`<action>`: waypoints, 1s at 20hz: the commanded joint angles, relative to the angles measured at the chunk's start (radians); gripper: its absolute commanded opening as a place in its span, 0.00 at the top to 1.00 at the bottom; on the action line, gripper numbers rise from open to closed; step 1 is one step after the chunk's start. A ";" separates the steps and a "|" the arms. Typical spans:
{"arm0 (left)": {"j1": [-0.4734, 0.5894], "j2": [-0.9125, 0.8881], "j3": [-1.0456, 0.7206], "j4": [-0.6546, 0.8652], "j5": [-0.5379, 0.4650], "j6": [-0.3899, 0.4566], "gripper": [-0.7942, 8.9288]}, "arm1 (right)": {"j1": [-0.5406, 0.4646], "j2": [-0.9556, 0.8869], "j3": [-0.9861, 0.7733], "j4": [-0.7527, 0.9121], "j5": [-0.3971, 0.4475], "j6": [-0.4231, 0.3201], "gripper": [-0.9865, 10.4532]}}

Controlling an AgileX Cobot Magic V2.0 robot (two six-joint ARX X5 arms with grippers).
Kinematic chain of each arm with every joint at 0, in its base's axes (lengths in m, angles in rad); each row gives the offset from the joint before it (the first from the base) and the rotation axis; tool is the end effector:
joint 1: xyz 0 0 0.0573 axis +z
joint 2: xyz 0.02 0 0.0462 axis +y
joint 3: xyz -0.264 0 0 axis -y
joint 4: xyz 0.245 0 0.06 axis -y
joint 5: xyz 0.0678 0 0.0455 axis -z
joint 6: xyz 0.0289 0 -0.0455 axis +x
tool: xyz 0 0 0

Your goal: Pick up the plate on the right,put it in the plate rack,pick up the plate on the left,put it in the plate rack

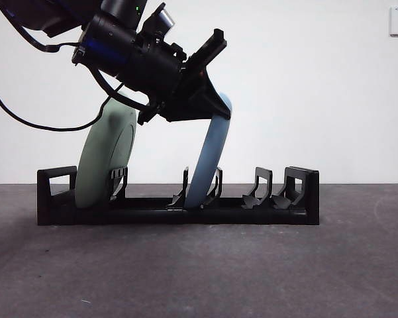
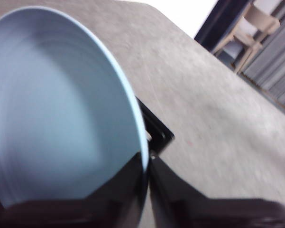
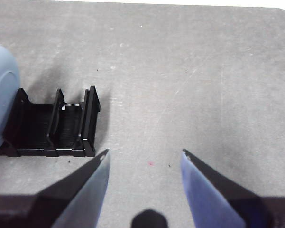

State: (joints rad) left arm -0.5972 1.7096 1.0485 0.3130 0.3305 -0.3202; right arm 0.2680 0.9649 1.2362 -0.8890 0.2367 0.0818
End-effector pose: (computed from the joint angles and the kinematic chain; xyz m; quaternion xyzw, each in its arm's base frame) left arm 0.3058 -0.2193 0.2294 -0.1177 0.2397 -0.4076 0.8732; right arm 0.1636 0.0379 0.3884 -0.0369 0.2947 0.0029 0.9549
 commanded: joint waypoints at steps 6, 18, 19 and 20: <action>-0.059 -0.130 -0.006 -0.118 0.053 0.200 0.66 | 0.000 0.002 0.003 0.006 -0.130 -0.002 0.70; -0.081 -0.799 -0.006 -0.761 -0.543 0.378 0.80 | 0.002 0.002 0.003 0.014 -0.266 -0.064 0.84; -0.081 -0.838 -0.006 -0.806 -0.592 0.381 0.93 | 0.005 -0.001 0.002 0.026 -0.266 -0.066 0.85; -0.081 -0.872 -0.006 -0.847 -0.597 0.387 0.93 | 0.009 -0.008 -0.003 0.049 -0.266 -0.066 0.93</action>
State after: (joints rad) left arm -0.6777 0.8387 1.0485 -0.5343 -0.2615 0.0517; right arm 0.2737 0.9615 1.2358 -0.8490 -0.0269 0.0257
